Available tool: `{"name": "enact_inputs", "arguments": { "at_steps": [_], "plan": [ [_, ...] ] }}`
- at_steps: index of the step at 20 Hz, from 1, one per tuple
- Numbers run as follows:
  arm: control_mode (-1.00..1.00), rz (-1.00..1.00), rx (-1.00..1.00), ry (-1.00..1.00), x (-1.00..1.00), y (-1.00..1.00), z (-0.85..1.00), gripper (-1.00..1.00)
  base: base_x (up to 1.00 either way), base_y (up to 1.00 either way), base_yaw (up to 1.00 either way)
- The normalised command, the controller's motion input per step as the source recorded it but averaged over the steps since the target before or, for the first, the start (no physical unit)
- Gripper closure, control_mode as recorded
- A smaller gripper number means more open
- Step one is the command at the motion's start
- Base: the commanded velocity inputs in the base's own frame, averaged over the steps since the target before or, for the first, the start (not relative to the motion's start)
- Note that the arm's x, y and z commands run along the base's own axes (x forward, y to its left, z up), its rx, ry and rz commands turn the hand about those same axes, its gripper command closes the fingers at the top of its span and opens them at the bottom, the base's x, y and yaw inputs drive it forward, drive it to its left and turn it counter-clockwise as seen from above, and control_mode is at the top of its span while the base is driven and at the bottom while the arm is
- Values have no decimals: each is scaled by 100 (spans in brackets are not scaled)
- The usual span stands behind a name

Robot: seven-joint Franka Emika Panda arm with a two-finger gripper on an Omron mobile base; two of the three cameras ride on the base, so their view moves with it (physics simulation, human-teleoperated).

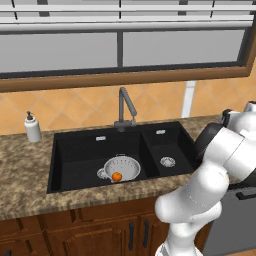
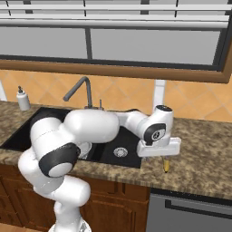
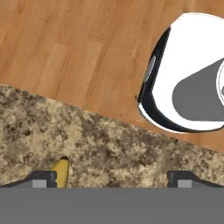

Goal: Put the colander in the sink, put the tangerine, banana, peach in the colander, and turn on the sink faucet and pour water over the colander.

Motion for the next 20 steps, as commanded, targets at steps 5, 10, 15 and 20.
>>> {"name": "enact_inputs", "arguments": {
  "at_steps": [5,10,15,20],
  "plan": [
    [-100,0,1,3,39,-26,-34,-100,0,0,0],
    [-100,1,0,0,32,-23,-33,-100,0,0,0],
    [-100,1,0,0,35,-10,-36,-100,0,0,0],
    [-100,1,0,0,33,-12,-39,-100,0,0,0]
  ]
}}
